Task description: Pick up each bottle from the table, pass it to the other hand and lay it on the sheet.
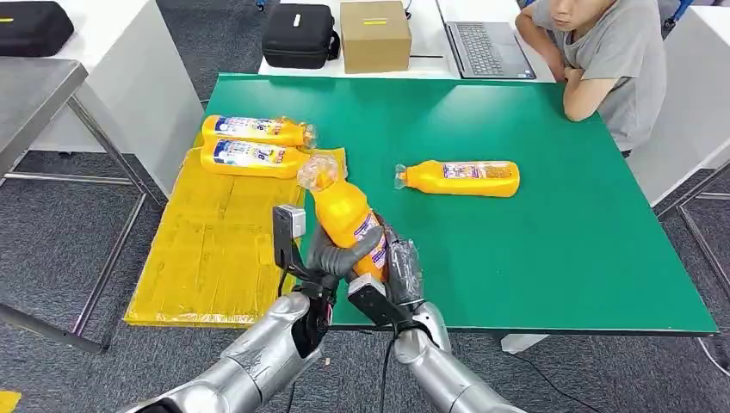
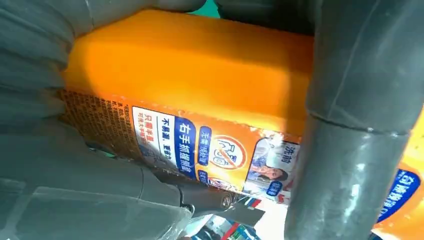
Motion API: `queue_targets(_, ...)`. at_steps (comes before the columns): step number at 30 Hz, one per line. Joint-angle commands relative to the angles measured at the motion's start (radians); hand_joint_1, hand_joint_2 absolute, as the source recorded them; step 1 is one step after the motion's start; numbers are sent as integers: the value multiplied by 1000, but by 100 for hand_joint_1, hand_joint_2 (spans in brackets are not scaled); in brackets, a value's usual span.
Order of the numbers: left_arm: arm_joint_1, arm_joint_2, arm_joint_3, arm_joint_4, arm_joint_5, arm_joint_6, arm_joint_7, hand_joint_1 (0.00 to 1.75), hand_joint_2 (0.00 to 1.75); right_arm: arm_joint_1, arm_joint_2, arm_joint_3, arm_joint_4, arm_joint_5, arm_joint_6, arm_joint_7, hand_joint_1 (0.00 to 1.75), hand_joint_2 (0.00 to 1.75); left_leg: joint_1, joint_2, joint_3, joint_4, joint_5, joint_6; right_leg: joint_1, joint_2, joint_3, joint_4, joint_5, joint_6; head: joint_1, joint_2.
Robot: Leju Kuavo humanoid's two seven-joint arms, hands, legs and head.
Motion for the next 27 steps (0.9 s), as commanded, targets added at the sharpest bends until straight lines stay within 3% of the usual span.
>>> queue_targets(1,-65,0,-74,12,3,-2,-5,175,175,-19,22,57,60,-13,-8,-2,0,175,1,0,2,0,-1,-1,1,-1,3,0,-2,-1,0,0)
queue_targets(12,-63,0,-60,30,-3,17,-22,175,175,-13,18,58,52,-9,-12,-2,0,175,1,0,4,1,-3,-2,1,0,4,1,-3,-2,0,0)
queue_targets(17,-74,0,-44,65,-47,92,-34,175,175,25,29,-31,-9,134,-12,-2,0,175,1,0,5,1,-3,-2,2,0,5,1,-3,-2,0,0)
queue_targets(27,-77,0,-54,64,-55,109,-37,175,175,36,30,-56,-19,156,-12,-2,0,175,1,0,3,0,-2,-2,1,0,3,0,-2,-1,0,0)
